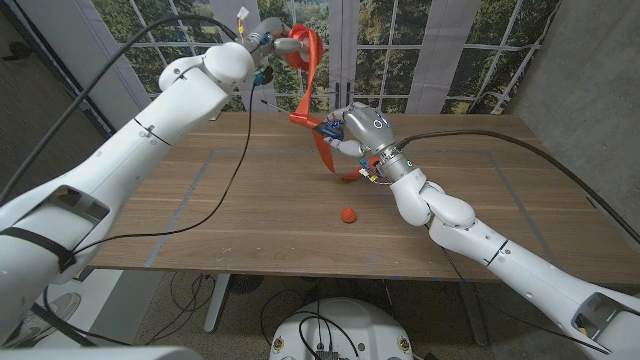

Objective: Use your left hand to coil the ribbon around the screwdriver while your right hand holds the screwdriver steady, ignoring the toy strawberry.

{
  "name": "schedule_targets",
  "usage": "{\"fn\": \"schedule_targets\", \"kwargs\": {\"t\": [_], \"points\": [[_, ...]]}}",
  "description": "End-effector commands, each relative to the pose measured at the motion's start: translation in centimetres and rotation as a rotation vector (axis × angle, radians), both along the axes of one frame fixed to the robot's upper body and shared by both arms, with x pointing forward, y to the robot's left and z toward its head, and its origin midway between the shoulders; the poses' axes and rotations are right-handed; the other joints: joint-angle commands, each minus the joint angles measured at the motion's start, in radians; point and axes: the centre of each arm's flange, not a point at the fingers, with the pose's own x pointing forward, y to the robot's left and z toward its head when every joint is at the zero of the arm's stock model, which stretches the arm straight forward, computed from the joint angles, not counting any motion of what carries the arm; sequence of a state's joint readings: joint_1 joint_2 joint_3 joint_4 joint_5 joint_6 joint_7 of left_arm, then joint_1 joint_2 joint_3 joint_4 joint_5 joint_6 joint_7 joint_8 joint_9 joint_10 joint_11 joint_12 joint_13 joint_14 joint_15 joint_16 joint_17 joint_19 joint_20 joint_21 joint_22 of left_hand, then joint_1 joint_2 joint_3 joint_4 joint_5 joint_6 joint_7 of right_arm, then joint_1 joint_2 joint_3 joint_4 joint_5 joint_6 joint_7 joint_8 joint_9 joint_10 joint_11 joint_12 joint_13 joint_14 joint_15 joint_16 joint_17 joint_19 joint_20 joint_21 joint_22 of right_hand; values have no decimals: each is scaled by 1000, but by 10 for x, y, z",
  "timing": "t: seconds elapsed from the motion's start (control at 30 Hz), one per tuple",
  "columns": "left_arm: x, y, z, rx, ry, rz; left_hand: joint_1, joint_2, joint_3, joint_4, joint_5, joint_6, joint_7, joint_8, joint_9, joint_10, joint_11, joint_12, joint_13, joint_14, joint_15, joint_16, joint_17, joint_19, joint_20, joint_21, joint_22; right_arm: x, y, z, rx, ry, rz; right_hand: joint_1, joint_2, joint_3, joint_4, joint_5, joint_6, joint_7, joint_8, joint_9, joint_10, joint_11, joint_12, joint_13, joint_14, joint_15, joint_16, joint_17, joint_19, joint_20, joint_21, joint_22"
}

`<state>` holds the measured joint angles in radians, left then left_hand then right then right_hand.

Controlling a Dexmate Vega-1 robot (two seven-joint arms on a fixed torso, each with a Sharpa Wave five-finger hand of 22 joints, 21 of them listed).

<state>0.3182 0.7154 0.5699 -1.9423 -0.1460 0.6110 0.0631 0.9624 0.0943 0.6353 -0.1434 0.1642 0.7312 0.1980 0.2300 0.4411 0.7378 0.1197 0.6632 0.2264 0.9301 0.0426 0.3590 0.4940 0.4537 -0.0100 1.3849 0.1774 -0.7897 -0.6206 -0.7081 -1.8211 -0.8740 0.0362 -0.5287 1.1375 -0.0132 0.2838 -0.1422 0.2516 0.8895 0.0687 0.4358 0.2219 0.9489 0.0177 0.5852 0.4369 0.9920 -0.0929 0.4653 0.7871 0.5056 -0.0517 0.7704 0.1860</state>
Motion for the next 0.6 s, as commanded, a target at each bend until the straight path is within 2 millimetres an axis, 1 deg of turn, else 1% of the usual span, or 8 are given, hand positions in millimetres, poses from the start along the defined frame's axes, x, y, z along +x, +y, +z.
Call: {"fn": "schedule_targets", "kwargs": {"t": [0.03,0.13,0.17,0.27,0.3,0.5,0.53,0.6], "points": [[-14,-22,2,59,-22,-96,64,90,34,20,5,201,-125,7,4,258,-247,26,179,182,-222,4,6,-1,-5,6,0,18,8,1,-27,26,-43,136,129,8,1,8,141,-131,1,7,78,-66,-1,19,63,-124,-6,1,-5,-3,8,2],[-22,-24,1,72,-41,-112,63,90,34,21,5,201,-125,7,4,258,-248,24,176,183,-222,4,6,-3,-5,6,0,29,8,1,-24,66,-52,137,129,8,1,8,143,-129,1,7,79,-66,-2,17,65,-124,-7,0,-5,-3,9,2],[-24,-25,0,73,-42,-124,63,90,34,21,5,202,-125,7,3,257,-254,23,176,182,-223,4,6,-2,-5,6,0,32,8,1,-28,64,-72,136,129,8,1,8,142,-129,1,7,79,-66,-2,18,65,-124,-7,0,-6,-3,9,2],[-31,-26,-2,74,-53,-156,63,90,35,21,5,202,-126,6,3,257,-246,25,179,183,-222,3,6,-1,-5,6,0,42,7,1,-24,92,-90,137,128,8,1,9,143,-129,1,6,80,-69,-3,18,66,-124,-8,0,-7,-3,10,2],[-34,-26,-2,78,-58,-162,63,90,34,21,5,201,-126,6,3,258,-249,25,179,182,-222,2,6,-1,-5,6,0,46,7,1,-21,99,-96,137,127,8,0,9,143,-129,1,6,81,-68,-3,19,67,-125,-8,0,-7,-2,11,2],[-49,-23,-9,87,-87,-182,63,90,34,21,5,201,-127,7,5,255,-247,23,179,183,-222,2,7,-2,-6,6,0,69,-2,4,15,165,-142,137,127,8,1,10,144,-128,0,6,82,-68,-4,19,68,-124,-10,0,-6,-2,13,2],[-50,-22,-11,86,-88,-182,63,90,34,21,5,203,-125,7,4,257,-252,22,176,182,-221,2,7,-1,-5,6,0,71,-3,4,19,153,-171,137,127,8,1,10,145,-127,0,6,84,-66,-4,18,68,-124,-10,-1,-6,-2,13,2],[-52,-19,-15,82,-88,-186,63,90,34,21,5,203,-126,7,4,258,-250,21,176,183,-223,2,7,-1,-6,6,0,77,-7,6,28,195,-156,136,127,7,1,10,144,-125,-1,6,82,-68,-6,19,69,-124,-11,-1,-6,-2,14,2]]}}
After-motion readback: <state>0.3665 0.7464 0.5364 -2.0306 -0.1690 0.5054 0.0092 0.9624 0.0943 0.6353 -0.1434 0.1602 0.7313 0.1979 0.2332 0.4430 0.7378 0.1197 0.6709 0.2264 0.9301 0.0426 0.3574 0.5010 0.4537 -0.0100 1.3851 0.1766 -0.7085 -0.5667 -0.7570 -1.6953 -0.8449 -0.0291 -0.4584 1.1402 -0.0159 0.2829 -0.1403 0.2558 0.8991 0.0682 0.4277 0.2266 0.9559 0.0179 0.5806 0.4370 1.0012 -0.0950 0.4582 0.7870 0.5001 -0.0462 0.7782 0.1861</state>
